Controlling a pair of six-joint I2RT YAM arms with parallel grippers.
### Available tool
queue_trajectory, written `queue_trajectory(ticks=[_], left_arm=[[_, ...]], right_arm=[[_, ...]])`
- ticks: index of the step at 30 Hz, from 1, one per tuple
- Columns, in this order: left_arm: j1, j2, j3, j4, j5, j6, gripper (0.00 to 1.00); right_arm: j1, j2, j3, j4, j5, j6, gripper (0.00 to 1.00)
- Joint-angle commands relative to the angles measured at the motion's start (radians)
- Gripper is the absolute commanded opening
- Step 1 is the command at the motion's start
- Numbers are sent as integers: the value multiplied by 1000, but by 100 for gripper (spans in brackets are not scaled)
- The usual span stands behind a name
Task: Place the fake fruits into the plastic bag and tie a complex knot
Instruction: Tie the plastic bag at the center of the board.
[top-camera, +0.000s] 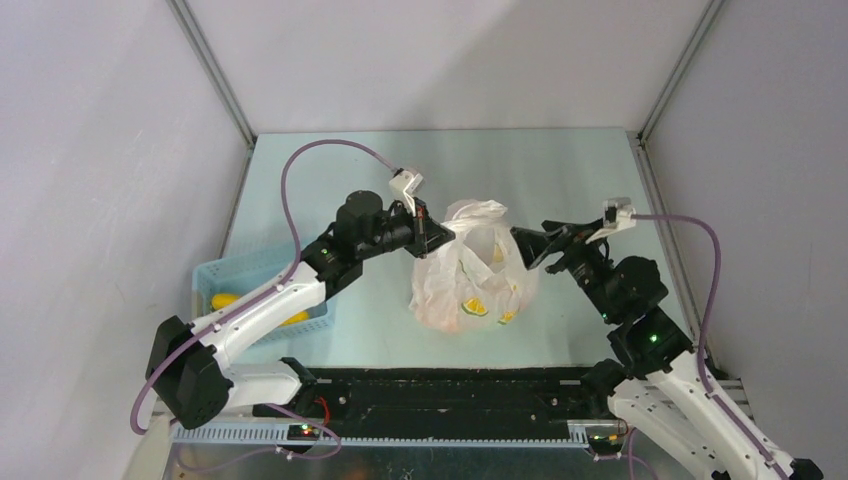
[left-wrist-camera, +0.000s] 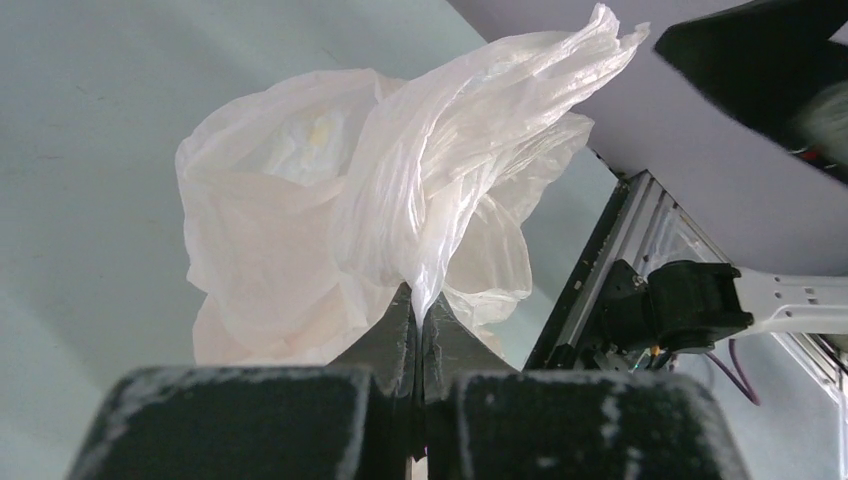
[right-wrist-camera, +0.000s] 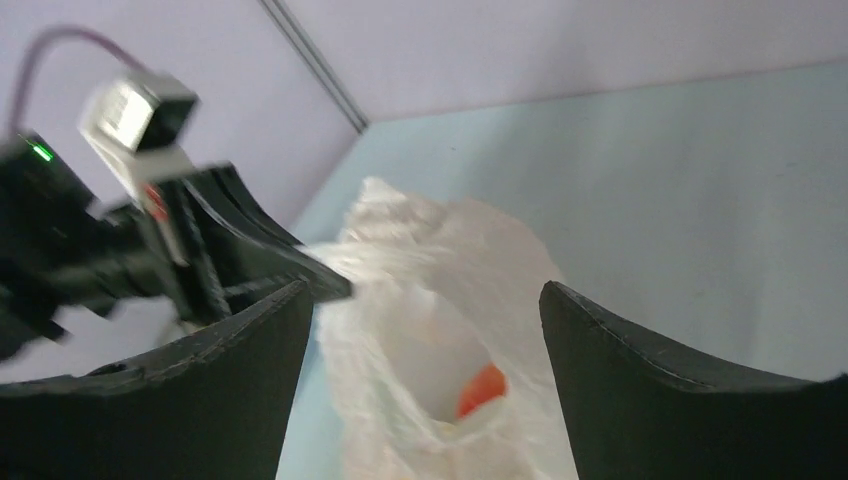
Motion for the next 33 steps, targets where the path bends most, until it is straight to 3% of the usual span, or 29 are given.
queue_trajectory(ticks=[1, 7, 13, 19, 28, 33], left_arm=[[-10, -27, 41, -5, -98, 40, 0], [-33, -46, -11, 60, -156, 45, 0], [-50, -54, -39, 74, -160, 31, 0], [-57, -72, -47, 68, -166, 34, 0], [-58, -79, -44, 60, -159, 36, 0], [-59, -74, -41, 54, -155, 40, 0]], right_arm=[[-1, 103, 115, 2, -3, 318, 89], [29, 260, 234, -16, 22, 482, 90], [162, 380, 347, -72, 235, 442, 92], [249, 434, 378, -108, 468, 357, 85], [251, 471, 384, -102, 484, 297, 88], [240, 490, 384, -44, 426, 267, 75]])
